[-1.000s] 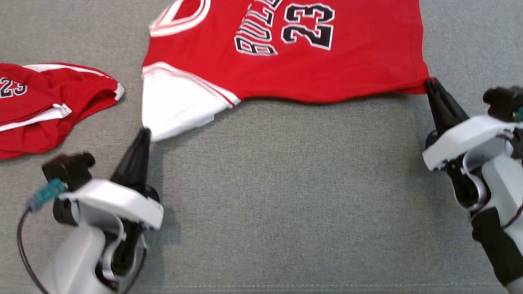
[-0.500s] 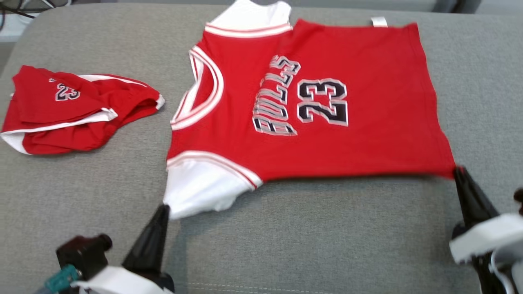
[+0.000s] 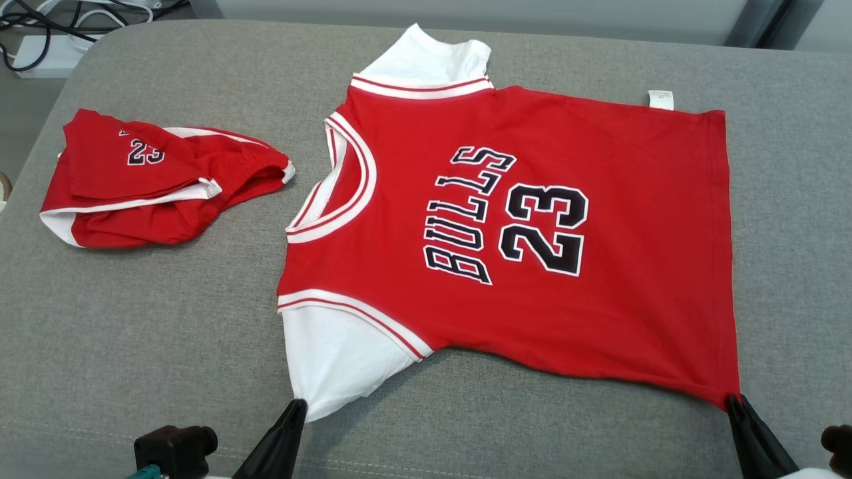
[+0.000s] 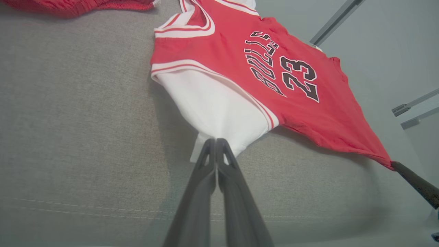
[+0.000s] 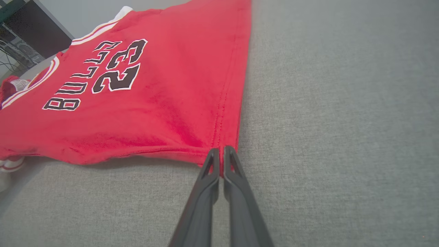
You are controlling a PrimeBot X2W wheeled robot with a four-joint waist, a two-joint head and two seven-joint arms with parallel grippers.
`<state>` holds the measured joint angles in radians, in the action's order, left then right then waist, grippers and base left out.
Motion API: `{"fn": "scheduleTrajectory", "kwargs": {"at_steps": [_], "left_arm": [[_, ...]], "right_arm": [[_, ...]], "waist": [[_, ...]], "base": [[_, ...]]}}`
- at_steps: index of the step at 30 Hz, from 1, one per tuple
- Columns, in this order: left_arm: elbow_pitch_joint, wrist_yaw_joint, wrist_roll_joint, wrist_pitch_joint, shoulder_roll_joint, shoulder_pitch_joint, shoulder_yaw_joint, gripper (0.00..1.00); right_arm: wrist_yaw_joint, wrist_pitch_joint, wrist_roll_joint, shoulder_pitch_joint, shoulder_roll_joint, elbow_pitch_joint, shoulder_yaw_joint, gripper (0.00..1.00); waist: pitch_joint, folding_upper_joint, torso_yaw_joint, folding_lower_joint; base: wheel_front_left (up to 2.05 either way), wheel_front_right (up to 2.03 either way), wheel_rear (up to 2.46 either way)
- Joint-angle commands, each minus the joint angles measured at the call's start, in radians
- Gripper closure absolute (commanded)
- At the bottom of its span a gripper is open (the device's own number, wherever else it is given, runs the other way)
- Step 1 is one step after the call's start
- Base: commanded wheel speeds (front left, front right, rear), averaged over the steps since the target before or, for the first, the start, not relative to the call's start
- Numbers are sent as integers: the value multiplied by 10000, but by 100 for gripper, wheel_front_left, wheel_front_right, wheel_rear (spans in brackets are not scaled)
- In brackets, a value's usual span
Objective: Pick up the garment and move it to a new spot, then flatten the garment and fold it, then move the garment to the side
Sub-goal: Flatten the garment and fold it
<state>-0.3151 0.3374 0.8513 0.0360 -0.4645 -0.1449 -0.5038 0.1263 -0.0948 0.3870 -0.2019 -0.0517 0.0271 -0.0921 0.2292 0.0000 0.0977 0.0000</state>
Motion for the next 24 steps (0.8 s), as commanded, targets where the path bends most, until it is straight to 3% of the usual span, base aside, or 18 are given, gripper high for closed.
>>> {"fn": "scheduleTrajectory", "kwargs": {"at_steps": [1,8,9,10,11,12,18,24], "left_arm": [[-208,109,58,-35,-204,40,315,100],[-58,174,292,132,-266,-196,355,100],[-2,145,277,160,-293,-157,334,97],[-2,145,277,160,-293,-157,334,97],[53,107,263,172,-301,-100,314,29],[110,73,268,190,-299,-47,299,0],[211,78,-81,-85,-510,533,626,0],[240,318,-911,-921,-794,1715,1394,0]], "right_arm": [[44,-36,-98,-24,-123,352,127,100],[44,-276,-97,-353,-16,314,98,100],[44,-270,-93,-332,-12,273,156,68],[44,-270,-93,-332,-12,273,156,68],[44,-265,-21,-303,-8,242,249,20],[44,-209,-16,-258,-6,231,334,0],[44,269,-221,79,-61,404,501,0],[44,1318,-1088,985,-43,784,19,0]], "waist": [[-20,0,-2,0],[-280,0,-21,0],[-314,0,-22,0],[-314,0,-22,0],[-354,0,-26,0],[-414,0,-47,0],[-689,0,-182,0],[-979,0,-425,0]], "base": [[0,0,0],[0,0,0],[0,0,0],[0,0,0],[0,0,0],[0,0,0],[0,0,0],[0,0,0]]}}
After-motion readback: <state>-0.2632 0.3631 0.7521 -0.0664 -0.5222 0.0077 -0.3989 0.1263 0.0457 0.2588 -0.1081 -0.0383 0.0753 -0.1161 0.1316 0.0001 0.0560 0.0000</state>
